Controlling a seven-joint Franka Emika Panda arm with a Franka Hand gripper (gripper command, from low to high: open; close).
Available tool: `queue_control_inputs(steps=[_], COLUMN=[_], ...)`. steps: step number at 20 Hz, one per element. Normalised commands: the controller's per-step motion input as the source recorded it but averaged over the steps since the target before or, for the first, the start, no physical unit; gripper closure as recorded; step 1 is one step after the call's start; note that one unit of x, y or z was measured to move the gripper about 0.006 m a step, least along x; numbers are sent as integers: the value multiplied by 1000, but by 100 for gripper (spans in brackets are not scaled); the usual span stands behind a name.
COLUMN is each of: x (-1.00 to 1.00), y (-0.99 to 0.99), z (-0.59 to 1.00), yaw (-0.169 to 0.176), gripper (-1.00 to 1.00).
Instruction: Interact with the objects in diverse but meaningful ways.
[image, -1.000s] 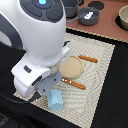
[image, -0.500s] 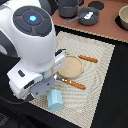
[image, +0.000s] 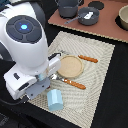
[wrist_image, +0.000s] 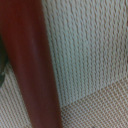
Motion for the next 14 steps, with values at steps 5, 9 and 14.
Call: queue_control_inputs(steps=[5, 9, 14], x=[-337, -302, -262], y=[65, 81, 88], z=[-269, -258, -185], yaw=[-41, -37, -37], gripper=[100, 100, 100])
